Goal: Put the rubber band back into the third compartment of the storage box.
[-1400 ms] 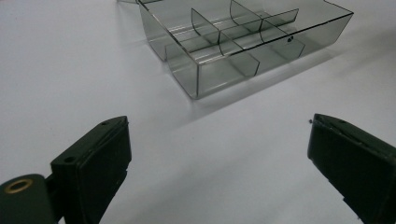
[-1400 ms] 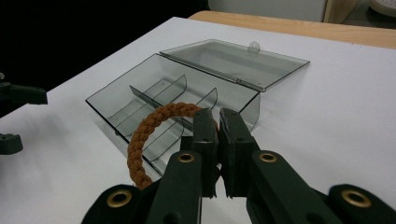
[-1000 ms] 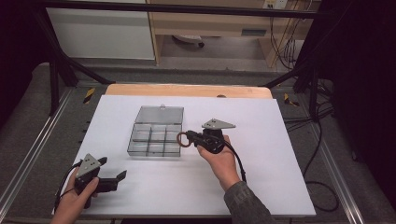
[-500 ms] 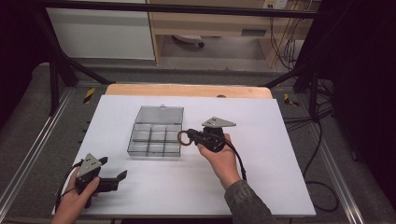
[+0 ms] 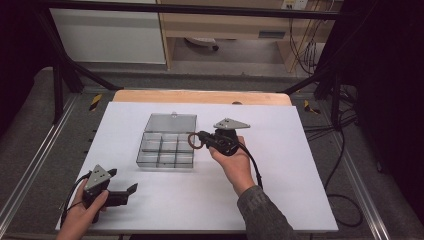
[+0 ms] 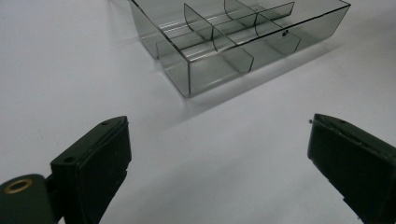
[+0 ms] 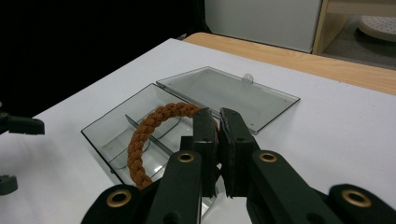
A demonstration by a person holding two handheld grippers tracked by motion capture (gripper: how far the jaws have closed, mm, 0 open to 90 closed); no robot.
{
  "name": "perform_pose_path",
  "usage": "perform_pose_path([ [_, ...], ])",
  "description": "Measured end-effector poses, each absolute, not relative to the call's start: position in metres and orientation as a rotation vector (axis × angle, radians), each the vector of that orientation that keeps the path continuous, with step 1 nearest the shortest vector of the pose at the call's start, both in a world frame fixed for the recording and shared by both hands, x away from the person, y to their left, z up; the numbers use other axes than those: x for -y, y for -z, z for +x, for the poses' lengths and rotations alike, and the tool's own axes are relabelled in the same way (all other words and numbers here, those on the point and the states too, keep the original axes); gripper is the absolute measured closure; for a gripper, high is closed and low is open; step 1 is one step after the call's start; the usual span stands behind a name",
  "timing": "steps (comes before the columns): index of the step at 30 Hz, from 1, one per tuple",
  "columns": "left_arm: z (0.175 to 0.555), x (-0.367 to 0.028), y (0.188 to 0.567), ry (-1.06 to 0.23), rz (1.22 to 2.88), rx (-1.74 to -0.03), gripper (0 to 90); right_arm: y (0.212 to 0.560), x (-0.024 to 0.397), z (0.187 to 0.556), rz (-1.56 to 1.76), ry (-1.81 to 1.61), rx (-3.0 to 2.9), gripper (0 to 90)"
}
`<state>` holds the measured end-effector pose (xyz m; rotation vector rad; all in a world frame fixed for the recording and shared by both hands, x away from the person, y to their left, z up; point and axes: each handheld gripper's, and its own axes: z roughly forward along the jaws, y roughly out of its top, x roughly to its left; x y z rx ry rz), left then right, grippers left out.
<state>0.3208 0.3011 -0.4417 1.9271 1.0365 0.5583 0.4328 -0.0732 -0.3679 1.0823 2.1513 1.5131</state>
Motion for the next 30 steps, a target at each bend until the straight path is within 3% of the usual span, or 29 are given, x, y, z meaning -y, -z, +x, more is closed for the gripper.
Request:
perform_pose_path([
  [30,0.321,-0.303,0.441,-0.557,1.915,-1.036,6.1,0.364,0.048,0.473,1.110,-1.453,-2.160,85.7],
])
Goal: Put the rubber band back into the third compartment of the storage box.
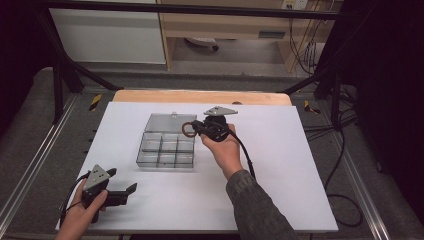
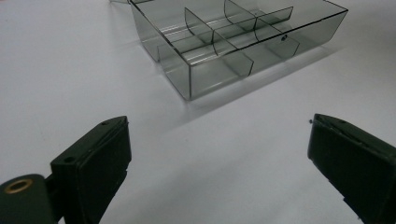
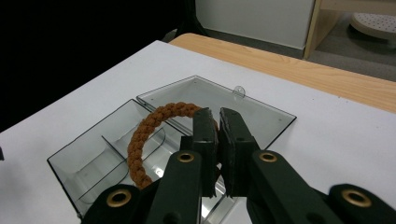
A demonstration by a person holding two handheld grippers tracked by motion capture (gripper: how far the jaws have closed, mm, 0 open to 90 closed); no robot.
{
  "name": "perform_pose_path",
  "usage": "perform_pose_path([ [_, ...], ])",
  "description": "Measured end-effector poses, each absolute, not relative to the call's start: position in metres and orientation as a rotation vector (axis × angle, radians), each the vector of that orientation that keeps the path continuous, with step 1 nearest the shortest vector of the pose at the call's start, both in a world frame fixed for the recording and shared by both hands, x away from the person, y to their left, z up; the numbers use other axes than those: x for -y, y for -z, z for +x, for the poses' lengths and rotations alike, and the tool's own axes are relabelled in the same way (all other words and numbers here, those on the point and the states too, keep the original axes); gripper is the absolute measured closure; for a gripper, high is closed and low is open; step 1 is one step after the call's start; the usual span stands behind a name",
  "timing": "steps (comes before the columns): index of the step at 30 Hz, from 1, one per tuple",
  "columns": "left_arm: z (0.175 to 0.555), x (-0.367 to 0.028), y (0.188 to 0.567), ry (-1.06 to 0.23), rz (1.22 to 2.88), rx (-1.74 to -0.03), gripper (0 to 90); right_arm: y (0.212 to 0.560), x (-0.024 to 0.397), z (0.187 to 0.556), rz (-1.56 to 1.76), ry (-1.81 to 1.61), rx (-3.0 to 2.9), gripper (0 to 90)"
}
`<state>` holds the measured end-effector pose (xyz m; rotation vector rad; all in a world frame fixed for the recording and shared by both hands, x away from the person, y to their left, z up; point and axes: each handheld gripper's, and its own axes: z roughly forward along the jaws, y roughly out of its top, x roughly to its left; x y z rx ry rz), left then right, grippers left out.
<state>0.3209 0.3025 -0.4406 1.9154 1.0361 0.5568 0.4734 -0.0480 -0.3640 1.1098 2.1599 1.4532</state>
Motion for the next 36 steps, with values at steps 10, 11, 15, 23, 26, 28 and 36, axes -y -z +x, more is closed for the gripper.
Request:
perform_pose_path([
  [10,0.321,-0.303,0.440,-0.556,1.917,-1.032,6.1,0.372,0.043,0.484,1.125,-1.438,-2.160,85.7],
  [11,0.321,-0.303,0.440,-0.558,1.918,-1.030,6.2,0.373,0.042,0.485,1.126,-1.437,-2.162,85.7],
  [15,0.321,-0.303,0.440,-0.556,1.917,-1.031,6.1,0.375,0.039,0.487,1.135,-1.427,-2.162,85.7],
  [23,0.321,-0.303,0.440,-0.552,1.918,-1.030,6.1,0.378,0.035,0.491,1.118,-1.395,-2.183,85.7],
  [26,0.321,-0.303,0.441,-0.552,1.920,-1.031,6.1,0.380,0.032,0.491,1.113,-1.382,-2.193,85.7],
  [28,0.321,-0.304,0.441,-0.552,1.920,-1.032,6.1,0.381,0.031,0.492,1.108,-1.376,-2.199,85.7],
  [36,0.321,-0.304,0.441,-0.552,1.921,-1.031,6.1,0.386,0.028,0.495,1.101,-1.338,-2.219,85.6],
])
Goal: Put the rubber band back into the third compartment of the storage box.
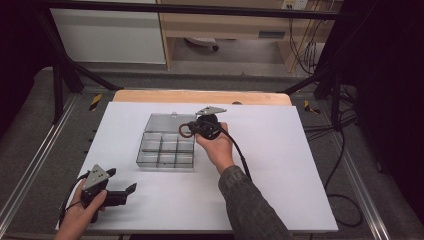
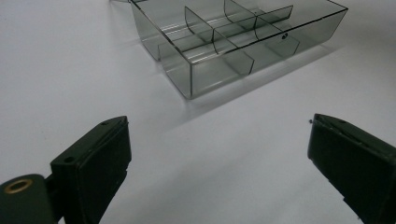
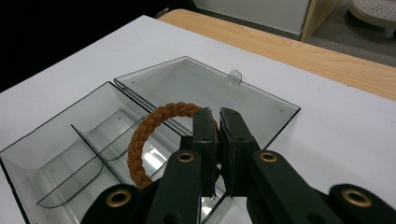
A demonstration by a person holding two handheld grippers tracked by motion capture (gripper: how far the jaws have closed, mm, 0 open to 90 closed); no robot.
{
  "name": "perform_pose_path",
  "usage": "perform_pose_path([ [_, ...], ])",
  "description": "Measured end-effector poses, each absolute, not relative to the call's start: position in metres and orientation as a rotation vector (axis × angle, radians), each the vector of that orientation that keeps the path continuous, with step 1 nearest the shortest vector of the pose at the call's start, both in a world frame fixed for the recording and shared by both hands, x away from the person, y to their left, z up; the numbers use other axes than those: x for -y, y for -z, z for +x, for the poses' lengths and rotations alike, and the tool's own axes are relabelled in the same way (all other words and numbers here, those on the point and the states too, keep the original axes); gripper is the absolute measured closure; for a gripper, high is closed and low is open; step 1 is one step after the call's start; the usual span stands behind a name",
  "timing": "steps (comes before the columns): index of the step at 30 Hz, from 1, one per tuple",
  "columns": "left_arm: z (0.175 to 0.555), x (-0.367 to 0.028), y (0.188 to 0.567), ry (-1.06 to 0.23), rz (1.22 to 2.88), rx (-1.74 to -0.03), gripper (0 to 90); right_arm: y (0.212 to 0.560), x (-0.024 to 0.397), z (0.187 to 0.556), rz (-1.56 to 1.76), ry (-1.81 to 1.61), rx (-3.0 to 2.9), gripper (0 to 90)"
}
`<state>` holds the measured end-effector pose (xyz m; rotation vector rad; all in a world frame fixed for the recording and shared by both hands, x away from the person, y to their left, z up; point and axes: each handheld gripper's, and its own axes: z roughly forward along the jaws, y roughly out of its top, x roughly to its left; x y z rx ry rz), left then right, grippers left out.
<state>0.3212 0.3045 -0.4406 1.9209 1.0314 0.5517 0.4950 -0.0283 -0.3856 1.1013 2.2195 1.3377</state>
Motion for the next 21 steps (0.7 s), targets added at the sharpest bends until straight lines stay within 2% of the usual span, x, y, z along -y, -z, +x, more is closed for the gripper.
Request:
perform_pose_path([
  [21,0.322,-0.305,0.441,-0.549,1.919,-1.042,6.2,0.392,0.018,0.494,1.051,-1.247,-2.287,85.6],
])
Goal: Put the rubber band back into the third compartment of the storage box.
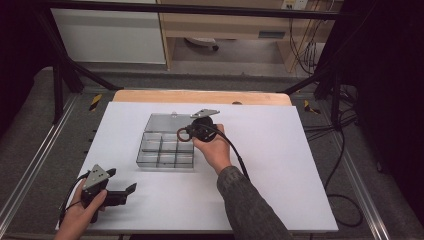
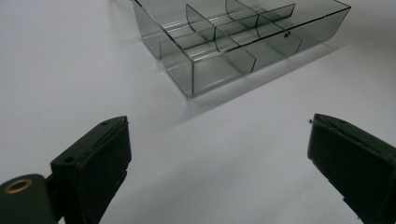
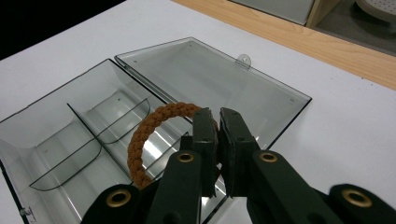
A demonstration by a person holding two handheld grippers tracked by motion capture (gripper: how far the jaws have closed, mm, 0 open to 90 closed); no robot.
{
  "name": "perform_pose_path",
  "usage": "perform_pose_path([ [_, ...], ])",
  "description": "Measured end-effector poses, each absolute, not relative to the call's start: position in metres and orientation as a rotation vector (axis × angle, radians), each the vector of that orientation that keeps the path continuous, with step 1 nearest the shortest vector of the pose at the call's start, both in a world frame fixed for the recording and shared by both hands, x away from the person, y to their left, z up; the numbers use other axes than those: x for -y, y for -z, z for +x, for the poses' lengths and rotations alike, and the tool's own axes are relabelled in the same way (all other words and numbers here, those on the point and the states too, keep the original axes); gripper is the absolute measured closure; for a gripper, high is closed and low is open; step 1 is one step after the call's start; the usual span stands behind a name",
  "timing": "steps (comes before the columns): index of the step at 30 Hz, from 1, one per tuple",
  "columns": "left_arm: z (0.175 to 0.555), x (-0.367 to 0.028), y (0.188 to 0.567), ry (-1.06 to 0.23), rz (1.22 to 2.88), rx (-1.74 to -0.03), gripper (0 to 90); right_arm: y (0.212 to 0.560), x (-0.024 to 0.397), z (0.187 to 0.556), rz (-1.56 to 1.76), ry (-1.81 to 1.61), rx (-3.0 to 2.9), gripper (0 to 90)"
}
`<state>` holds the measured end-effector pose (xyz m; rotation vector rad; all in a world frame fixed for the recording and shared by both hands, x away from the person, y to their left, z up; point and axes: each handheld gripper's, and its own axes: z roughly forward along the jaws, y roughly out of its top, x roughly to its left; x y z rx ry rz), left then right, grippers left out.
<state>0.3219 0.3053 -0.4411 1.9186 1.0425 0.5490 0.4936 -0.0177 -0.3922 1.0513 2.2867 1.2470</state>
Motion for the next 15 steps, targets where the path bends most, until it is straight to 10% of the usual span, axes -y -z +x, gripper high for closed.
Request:
perform_pose_path([
  [15,0.320,-0.303,0.440,-0.550,1.924,-1.027,6.1,0.400,0.008,0.492,1.018,-1.169,-2.310,85.6],
])
